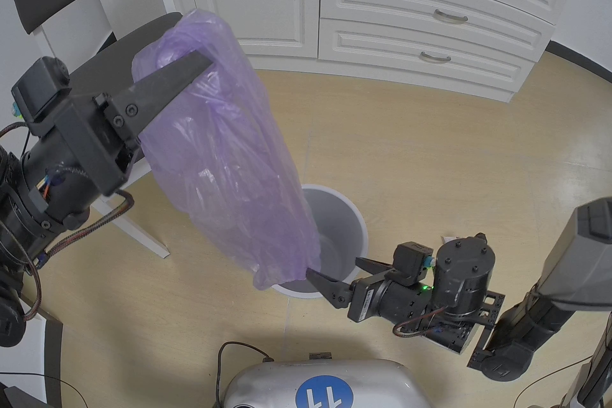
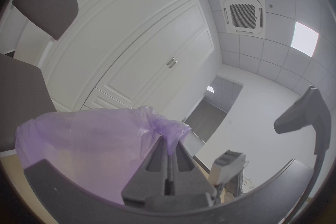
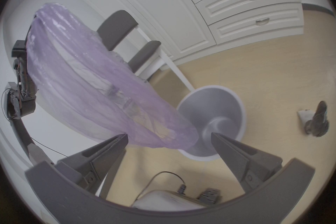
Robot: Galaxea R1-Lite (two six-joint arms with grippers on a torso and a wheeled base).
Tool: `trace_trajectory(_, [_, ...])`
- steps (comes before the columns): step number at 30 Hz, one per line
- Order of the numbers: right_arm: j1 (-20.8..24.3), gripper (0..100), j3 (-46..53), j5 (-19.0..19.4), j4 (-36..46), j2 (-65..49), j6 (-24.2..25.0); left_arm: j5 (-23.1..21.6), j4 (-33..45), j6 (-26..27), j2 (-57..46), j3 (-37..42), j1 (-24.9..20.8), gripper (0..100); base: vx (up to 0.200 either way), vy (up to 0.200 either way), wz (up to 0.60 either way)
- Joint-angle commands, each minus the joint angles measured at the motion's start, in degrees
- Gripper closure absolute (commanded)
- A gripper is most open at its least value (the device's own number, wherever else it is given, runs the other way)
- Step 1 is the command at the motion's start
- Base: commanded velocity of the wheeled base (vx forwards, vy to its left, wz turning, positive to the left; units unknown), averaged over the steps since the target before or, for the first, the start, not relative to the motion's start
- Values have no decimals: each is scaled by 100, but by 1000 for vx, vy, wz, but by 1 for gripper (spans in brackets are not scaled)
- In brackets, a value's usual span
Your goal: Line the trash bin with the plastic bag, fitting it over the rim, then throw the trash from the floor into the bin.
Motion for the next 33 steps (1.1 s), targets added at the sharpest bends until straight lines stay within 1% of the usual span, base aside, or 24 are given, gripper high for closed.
trace_trajectory(1, [-605, 0, -51, 9, 964, -1012, -271, -754, -202, 0, 129, 303, 593, 100, 0, 0, 0])
trace_trajectory(2, [-754, 0, -139, 18, 1473, -1275, -315, -1027, -334, 0, 190, 382, 778, 100, 0, 0, 0])
trace_trajectory(4, [-965, 0, -333, 53, 2317, -1618, -350, -1431, -571, 0, 305, 522, 1024, 100, 0, 0, 0])
trace_trajectory(5, [-1018, 0, -377, 62, 2510, -1680, -350, -1528, -642, 0, 331, 558, 1077, 100, 0, 0, 0])
trace_trajectory(6, [-1202, 0, -579, 185, 3161, -1873, -350, -1870, -914, -9, 481, 654, 1279, 100, 0, 0, 0])
trace_trajectory(7, [-1290, 0, -667, 290, 3460, -1926, -350, -2055, -1081, -9, 568, 707, 1367, 100, 0, 0, 0])
trace_trajectory(8, [-1308, 0, -675, 299, 3495, -1935, -341, -2073, -1107, -9, 586, 716, 1384, 100, 0, 0, 0])
trace_trajectory(9, [-1466, 0, -799, 528, 3864, -1917, -333, -2310, -1494, -9, 779, 804, 1499, 100, 0, 0, 0])
trace_trajectory(11, [-1598, 0, -860, 651, 3969, -1794, -315, -2538, -1802, -9, 1025, 786, 1569, 100, 0, 0, 0])
trace_trajectory(12, [-1606, 0, -869, 660, 3969, -1785, -315, -2565, -1810, -9, 1052, 777, 1578, 100, 0, 0, 0])
trace_trajectory(13, [-1694, 0, -904, 668, 3969, -1644, -324, -3039, -1793, 0, 1219, 487, 1701, 100, 0, 0, 0])
trace_trajectory(14, [-1721, 0, -922, 668, 3969, -1601, -324, -3409, -1784, -9, 1298, 268, 1789, 100, 0, 0, 0])
trace_trajectory(15, [-1721, 0, -922, 668, 3969, -1601, -324, -3409, -1784, -9, 1298, 268, 1789, 100, 0, 0, 0])
trace_trajectory(16, [-1765, 0, -983, 668, 3969, -1486, -315, -4340, -1784, -36, 1518, -181, 1991, 100, 0, 0, 0])
trace_trajectory(18, [-1765, 0, -983, 668, 3969, -1486, -315, -4340, -1784, -36, 1518, -181, 1991, 100, 0, 0, 0])
trace_trajectory(19, [-1747, 0, -1009, 677, 3969, -1346, -315, -5368, -1784, -290, 1685, -638, 2158, 100, 0, 0, 0])
trace_trajectory(20, [-1712, 0, -992, 677, 3969, -1311, -306, -5579, -1784, -405, 1711, -743, 2184, 100, 0, 0, 0])
trace_trajectory(21, [-1712, 0, -992, 677, 3969, -1311, -306, -5579, -1784, -405, 1711, -743, 2184, 100, 0, 0, 0])
trace_trajectory(22, [-1606, 0, -966, 677, 3969, -1275, -297, -5887, -1784, -616, 1737, -919, 2193, 100, 0, 0, 0])
trace_trajectory(24, [-1431, 0, -930, 677, 3978, -1284, -280, -6028, -1784, -668, 1755, -1077, 2193, 100, 0, 0, 0])
trace_trajectory(28, [-1158, 0, -772, 677, 3969, -1381, -271, -6098, -1784, -677, 1878, -1402, 2193, 100, 0, 0, 0])
trace_trajectory(33, [-517, 0, -500, 633, 3969, -1820, -271, -6063, -1775, -712, 2142, -1807, 2237, 100, 0, 0, 0])
